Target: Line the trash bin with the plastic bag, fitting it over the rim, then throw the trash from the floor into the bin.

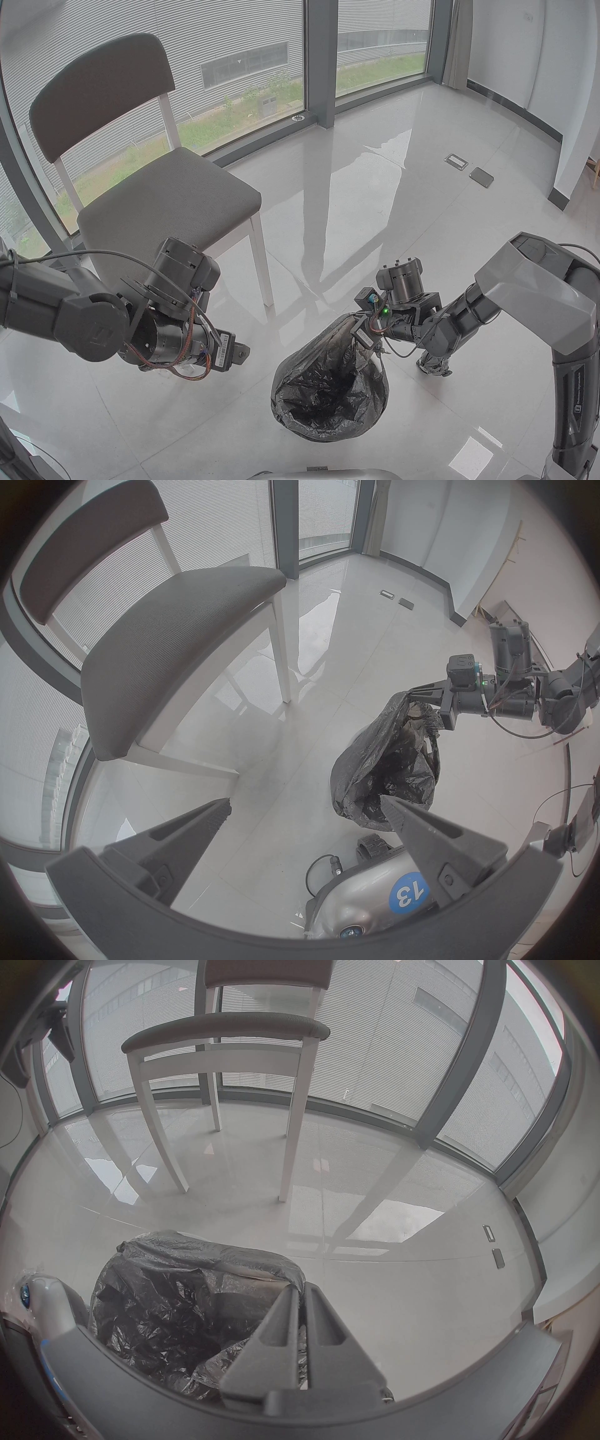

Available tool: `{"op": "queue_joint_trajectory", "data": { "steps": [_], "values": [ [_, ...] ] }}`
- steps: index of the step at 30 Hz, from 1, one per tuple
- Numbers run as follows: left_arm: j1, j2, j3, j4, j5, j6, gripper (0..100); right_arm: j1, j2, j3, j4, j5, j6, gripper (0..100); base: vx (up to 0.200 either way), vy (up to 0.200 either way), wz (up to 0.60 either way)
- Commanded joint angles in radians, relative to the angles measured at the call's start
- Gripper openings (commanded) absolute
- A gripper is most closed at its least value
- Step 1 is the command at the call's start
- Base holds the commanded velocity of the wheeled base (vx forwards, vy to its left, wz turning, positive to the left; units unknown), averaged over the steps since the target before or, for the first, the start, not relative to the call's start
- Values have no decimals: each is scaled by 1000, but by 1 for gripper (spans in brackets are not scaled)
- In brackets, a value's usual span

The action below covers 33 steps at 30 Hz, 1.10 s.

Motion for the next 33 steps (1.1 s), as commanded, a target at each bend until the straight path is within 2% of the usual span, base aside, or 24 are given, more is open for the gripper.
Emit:
{"op": "queue_joint_trajectory", "data": {
  "steps": [1, 18, 19, 23, 33],
  "values": [
    [0, -10, 1, 2, 0, -11, 100, 5, 30, -13, -2, 0, 9, 0, 0, 0, 0],
    [3, -35, 20, 5, 0, -26, 100, -39, 134, -72, -1, 0, 60, 0, 0, 0, 0],
    [3, -38, 24, 5, 2, -25, 100, -39, 136, -76, -1, 0, 67, 100, 0, 0, 0],
    [5, -44, 37, 5, 10, -26, 100, -25, 139, -98, -2, -1, 116, 100, 0, 0, 0],
    [6, -64, 58, 2, 10, -26, 100, -24, 103, -49, -2, -20, 135, 100, 0, 0, 0]
  ]
}}
